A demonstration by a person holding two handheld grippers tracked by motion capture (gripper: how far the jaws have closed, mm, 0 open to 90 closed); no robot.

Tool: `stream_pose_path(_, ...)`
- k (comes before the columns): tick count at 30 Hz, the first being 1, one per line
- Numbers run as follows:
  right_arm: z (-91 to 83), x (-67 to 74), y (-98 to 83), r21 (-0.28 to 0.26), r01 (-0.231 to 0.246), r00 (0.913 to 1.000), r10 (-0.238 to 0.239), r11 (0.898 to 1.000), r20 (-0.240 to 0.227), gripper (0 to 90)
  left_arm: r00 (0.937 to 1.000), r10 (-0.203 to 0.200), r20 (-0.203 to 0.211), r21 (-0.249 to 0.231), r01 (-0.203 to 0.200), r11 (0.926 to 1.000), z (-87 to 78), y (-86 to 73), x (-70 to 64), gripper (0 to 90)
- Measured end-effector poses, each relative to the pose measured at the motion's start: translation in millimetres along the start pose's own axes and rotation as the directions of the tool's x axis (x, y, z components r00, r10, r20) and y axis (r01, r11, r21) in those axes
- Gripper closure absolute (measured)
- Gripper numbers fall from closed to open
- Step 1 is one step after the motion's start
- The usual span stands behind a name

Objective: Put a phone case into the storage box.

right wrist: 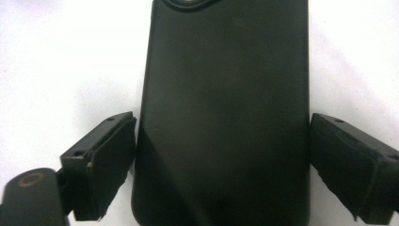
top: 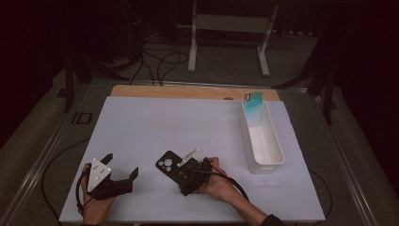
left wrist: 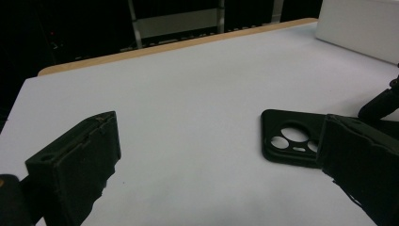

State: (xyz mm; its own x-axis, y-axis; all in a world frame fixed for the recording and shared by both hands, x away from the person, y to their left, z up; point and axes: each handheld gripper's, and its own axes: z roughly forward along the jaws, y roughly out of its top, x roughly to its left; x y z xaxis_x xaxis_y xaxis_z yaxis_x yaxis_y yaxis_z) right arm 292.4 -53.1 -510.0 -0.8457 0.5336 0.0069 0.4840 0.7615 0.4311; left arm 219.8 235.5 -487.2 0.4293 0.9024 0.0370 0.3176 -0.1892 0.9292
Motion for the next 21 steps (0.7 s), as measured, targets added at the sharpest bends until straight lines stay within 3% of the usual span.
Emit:
stream_pose_path(1, -0.3, 0.8, 0.5, 0.003, -0.011, 0.9999, 0.011, 1.0, -0.001, 11.6, 1.0, 0.0, 0.0, 0.0, 0.0, 1.0, 0.0, 0.0, -0.1, 0.7)
stream_pose_path(3, -0.1, 0.0, 1.0, 0.008, 0.011, 0.9999, -0.011, 1.0, 0.004, 12.1, 1.0, 0.001, 0.002, 0.004, -0.001, 1.0, 0.2, 0.0, -0.2, 0.7)
stream_pose_path(6, -0.9, 2.4, 2.4, 0.021, -0.016, 0.9999, 0.016, 1.0, 0.006, 13.3, 1.0, 0.002, 0.001, 0.005, -0.002, 1.0, 0.3, 0.0, -0.4, 0.7)
stream_pose_path(13, -2.3, 2.7, 0.5, -0.003, 0.02, 0.9997, -0.02, 1.0, 0.017, 15.0, 1.0, -0.005, -0.005, 0.014, 0.005, 0.9999, 1.2, -0.2, 0.4, 0.7)
stream_pose_path(21, -8.1, -4.2, 0.2, -0.038, -0.034, 0.9992, 0.035, 0.999, 0.019, 14.8, 0.9998, -0.019, -0.006, 0.023, 0.02, 0.9995, 1.5, 0.6, 0.8, 0.7)
